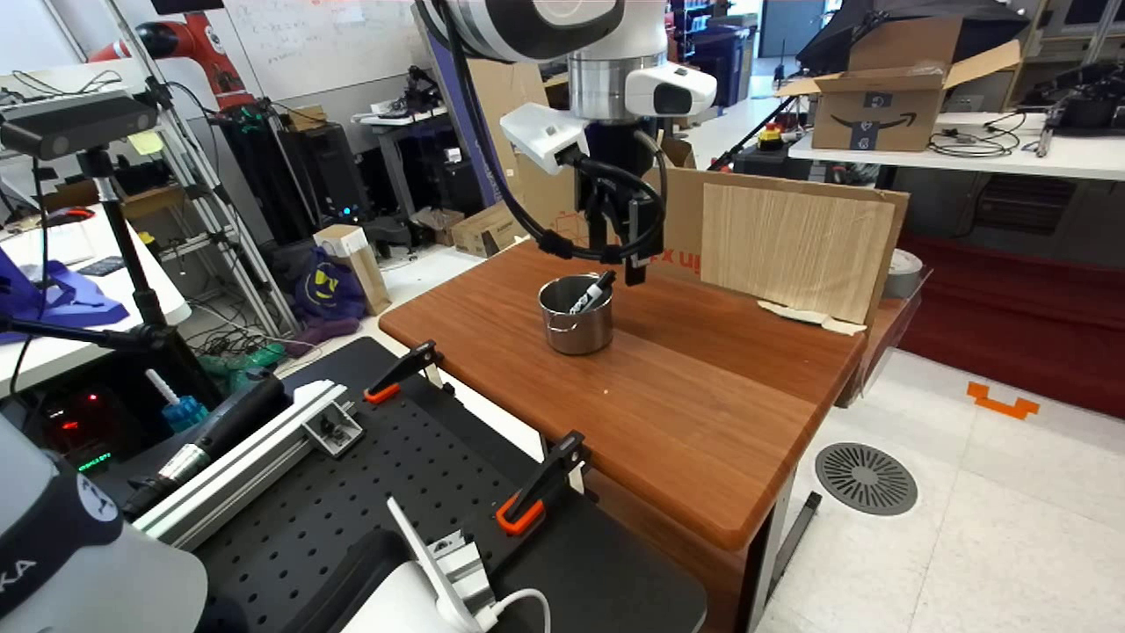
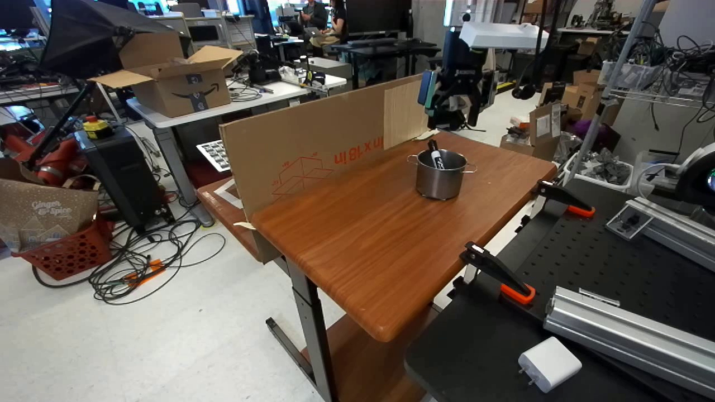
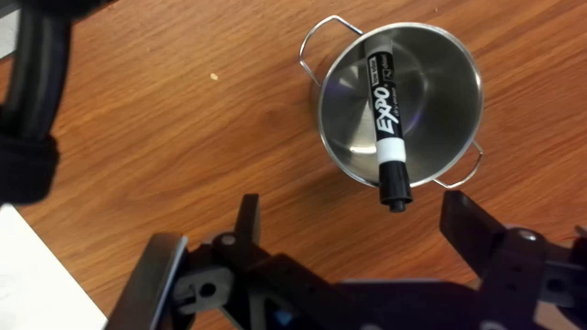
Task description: Remove the marker from the pot and put it on the table
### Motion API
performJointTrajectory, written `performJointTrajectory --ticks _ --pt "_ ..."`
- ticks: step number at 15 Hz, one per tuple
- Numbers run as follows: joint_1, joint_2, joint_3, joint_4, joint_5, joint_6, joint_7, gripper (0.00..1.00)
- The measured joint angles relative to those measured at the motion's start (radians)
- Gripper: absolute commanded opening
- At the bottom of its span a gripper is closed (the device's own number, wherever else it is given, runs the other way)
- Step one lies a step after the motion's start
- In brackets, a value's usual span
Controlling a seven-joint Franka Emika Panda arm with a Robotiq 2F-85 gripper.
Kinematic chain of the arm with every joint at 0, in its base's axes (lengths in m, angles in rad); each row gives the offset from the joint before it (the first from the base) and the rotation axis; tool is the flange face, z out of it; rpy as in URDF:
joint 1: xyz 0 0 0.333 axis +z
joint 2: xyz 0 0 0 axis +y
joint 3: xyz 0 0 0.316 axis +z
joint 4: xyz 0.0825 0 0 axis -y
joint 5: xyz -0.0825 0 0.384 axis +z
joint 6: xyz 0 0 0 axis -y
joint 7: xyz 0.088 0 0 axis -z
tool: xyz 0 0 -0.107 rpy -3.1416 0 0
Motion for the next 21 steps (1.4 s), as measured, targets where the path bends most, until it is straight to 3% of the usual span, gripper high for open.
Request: performJointTrajectory --ticks 5,6,8,16,17,21 --pt "0.017 0.074 0.003 0.057 -0.031 -0.002 0.036 1.0" --pt "0.021 0.081 0.003 0.064 -0.033 -0.003 0.038 0.75" --pt "0.027 0.093 0.006 0.072 -0.034 -0.004 0.039 0.68" --pt "0.034 0.098 0.007 0.075 -0.065 -0.004 0.039 0.05" --pt "0.034 0.098 0.007 0.076 -0.067 -0.004 0.039 0.01" --pt "0.035 0.098 0.008 0.083 -0.067 -0.004 0.038 0.05"
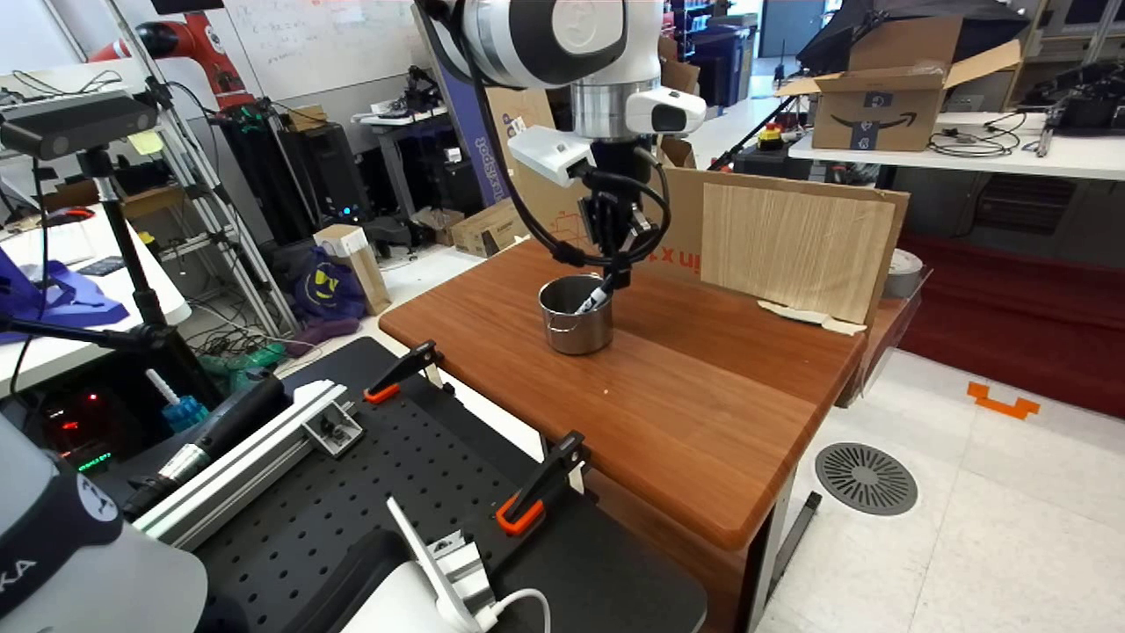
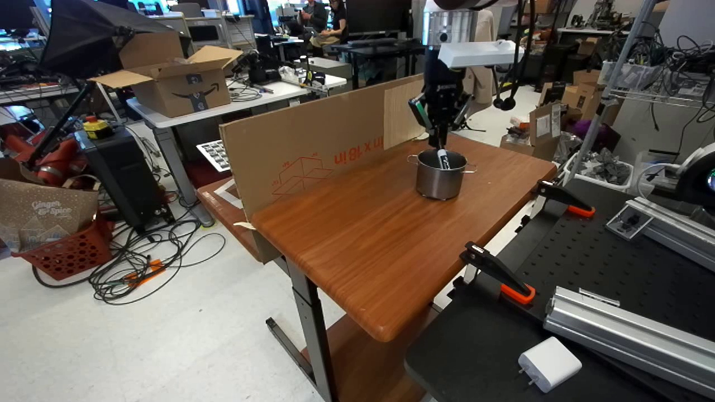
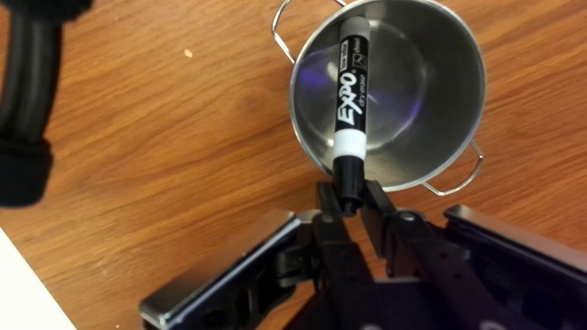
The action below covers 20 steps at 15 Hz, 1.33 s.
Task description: Remove the marker from the pot and put it on the table
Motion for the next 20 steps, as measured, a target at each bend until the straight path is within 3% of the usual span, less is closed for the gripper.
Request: performJointTrajectory --ticks 5,12,20 --pt "0.0 -0.021 0.0 0.0 0.0 0.001 -0.001 0.05" --pt "0.0 -0.156 0.01 -0.021 0.008 0.0 -0.019 0.05" --pt "0.019 -0.216 0.097 -0.052 0.019 -0.002 -0.043 0.05"
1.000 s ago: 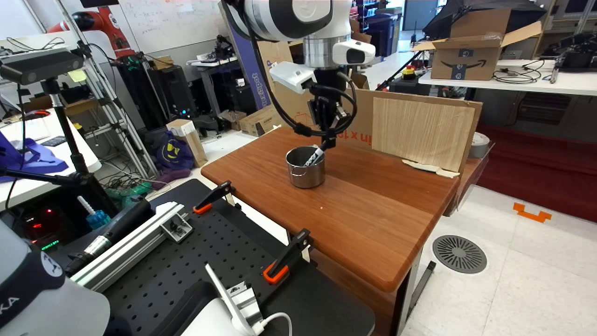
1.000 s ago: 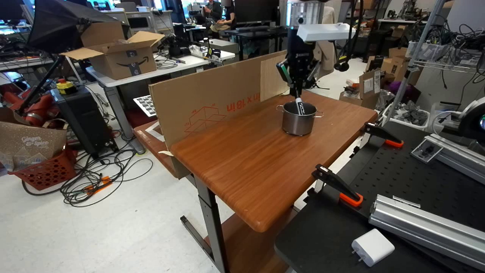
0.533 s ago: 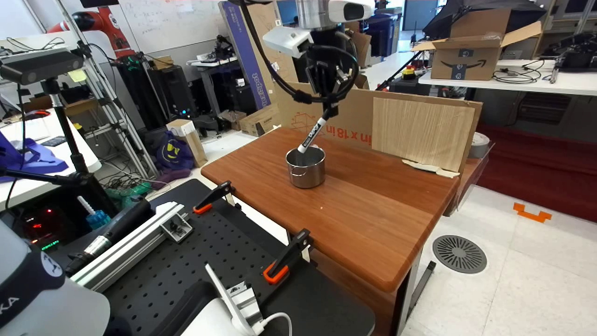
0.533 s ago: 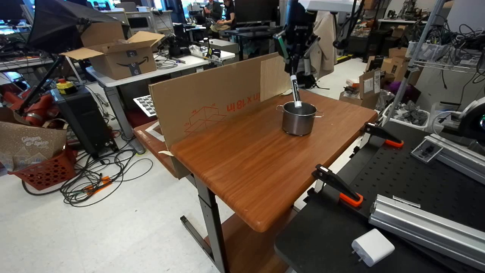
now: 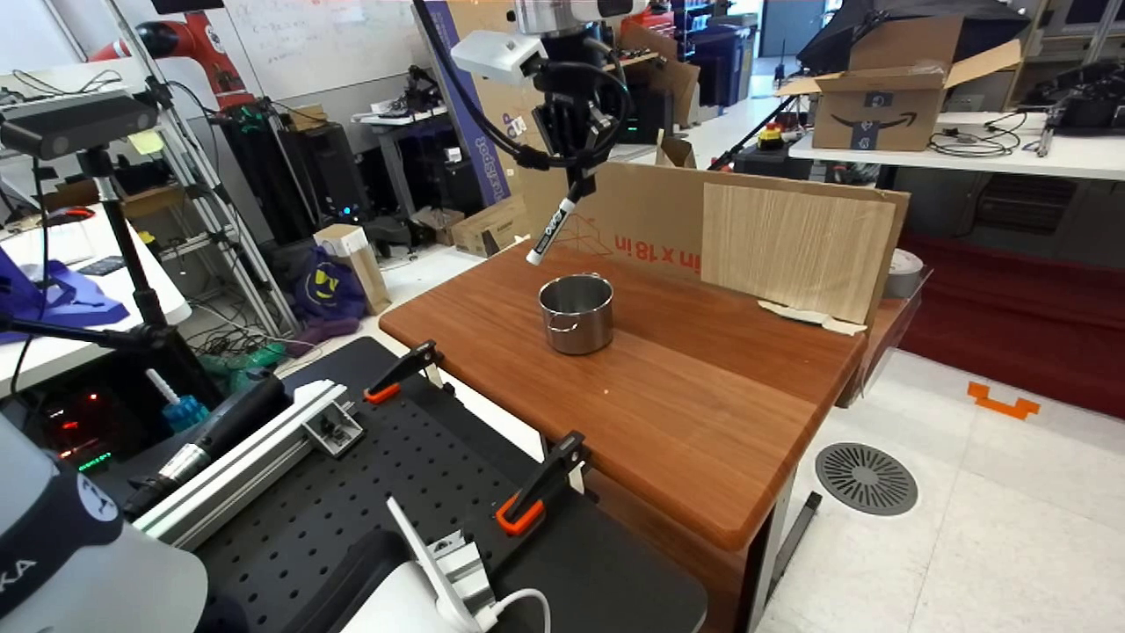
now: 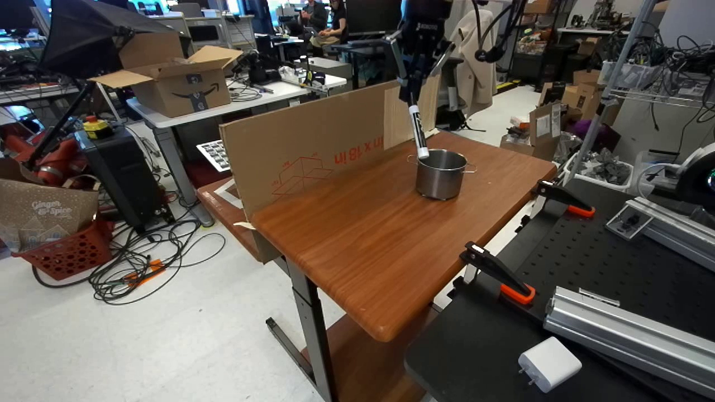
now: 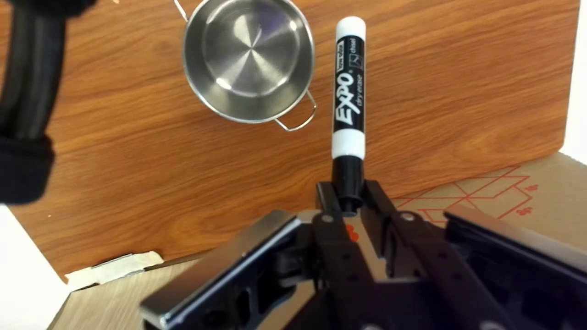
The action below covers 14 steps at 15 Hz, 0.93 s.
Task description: Remove the marker from the pot and put it on the table
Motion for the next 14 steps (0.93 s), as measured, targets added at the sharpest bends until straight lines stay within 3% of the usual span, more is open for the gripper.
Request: performJointTrajectory --ticks 7,14 --pt "0.043 0.07 0.048 0.007 -0.001 0.001 -0.021 0.05" --pt "0.08 0.229 0.062 0.118 -0.001 0.002 -0.022 0.05"
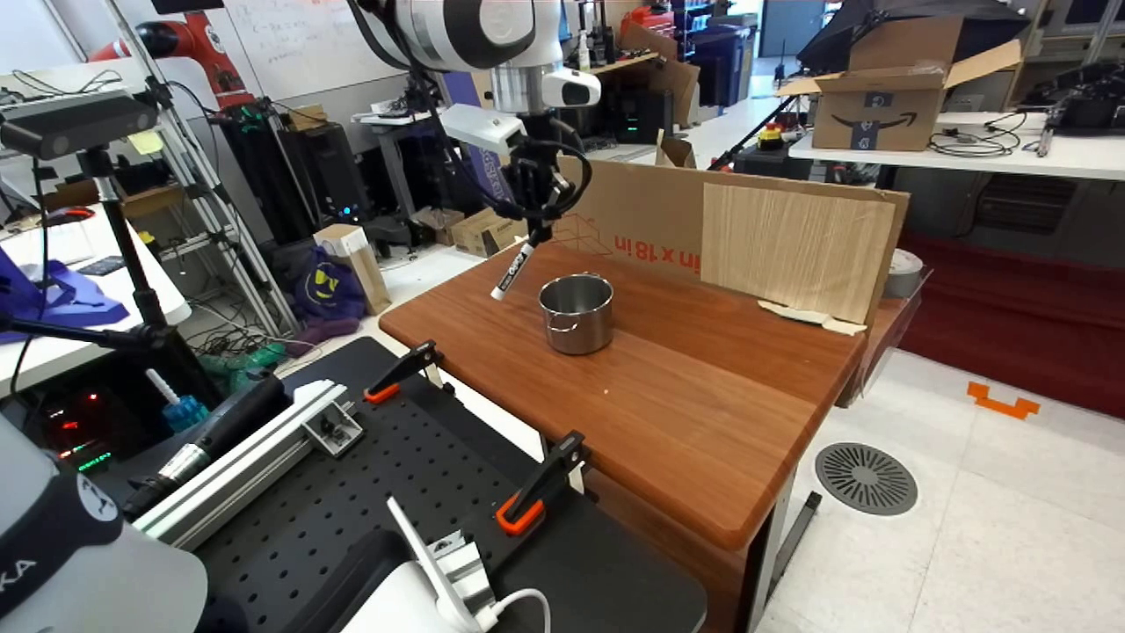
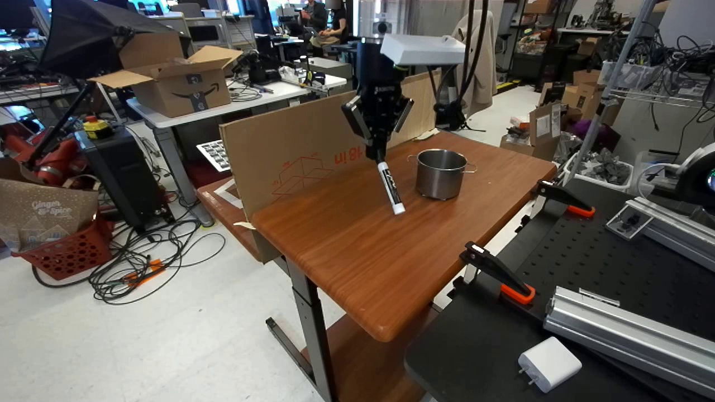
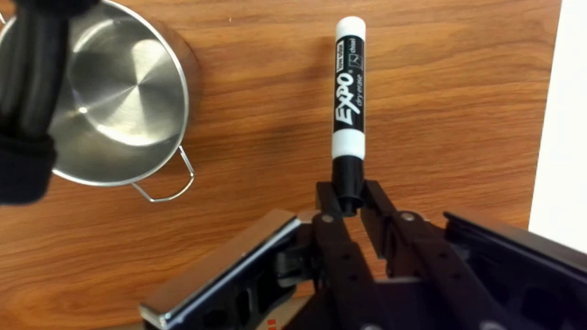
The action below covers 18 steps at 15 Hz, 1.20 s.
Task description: Remove the marker from the pot and put it on the table
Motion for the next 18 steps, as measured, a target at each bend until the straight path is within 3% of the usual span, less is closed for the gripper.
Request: performJointTrajectory --ticks 14,15,16,18 --pt "0.056 0.295 -0.01 0.243 -0.022 0.002 0.018 0.05" --pt "0.061 0.305 -0.013 0.254 -0.022 0.001 0.021 0.44" --pt "0.064 0.309 -0.014 0.264 -0.022 0.001 0.023 0.47" --pt "0.068 0.32 -0.019 0.276 -0.023 0.001 0.027 0.6"
